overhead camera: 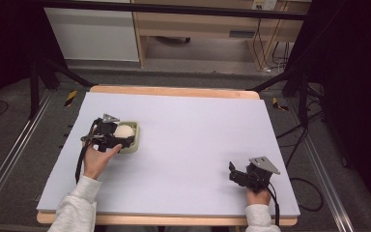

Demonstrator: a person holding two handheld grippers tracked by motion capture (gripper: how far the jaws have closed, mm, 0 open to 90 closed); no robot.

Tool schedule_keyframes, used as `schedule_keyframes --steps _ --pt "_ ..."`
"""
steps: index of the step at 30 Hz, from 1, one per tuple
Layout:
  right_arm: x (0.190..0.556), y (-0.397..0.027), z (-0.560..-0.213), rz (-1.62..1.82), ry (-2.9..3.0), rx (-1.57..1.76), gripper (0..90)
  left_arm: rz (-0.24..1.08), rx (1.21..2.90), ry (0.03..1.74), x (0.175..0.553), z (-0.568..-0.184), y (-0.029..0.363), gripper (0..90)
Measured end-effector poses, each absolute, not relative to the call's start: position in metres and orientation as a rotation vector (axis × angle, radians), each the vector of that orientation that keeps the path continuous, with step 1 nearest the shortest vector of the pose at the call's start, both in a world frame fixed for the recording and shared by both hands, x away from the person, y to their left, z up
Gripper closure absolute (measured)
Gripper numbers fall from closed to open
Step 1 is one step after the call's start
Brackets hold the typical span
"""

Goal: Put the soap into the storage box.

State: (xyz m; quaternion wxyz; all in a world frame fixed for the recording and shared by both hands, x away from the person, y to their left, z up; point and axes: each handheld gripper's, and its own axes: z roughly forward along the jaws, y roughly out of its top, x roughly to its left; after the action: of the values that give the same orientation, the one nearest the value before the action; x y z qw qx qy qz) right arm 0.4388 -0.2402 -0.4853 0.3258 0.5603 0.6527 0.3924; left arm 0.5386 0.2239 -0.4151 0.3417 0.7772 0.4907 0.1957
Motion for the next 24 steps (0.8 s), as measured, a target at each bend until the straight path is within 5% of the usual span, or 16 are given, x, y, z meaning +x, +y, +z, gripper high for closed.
schedule_keyframes --steps 24 --pt "0.440 -0.238 -0.486 1.007 1.729 1.460 2.8 0.500 2.036 1.309 0.560 -0.428 0.228 23.7"
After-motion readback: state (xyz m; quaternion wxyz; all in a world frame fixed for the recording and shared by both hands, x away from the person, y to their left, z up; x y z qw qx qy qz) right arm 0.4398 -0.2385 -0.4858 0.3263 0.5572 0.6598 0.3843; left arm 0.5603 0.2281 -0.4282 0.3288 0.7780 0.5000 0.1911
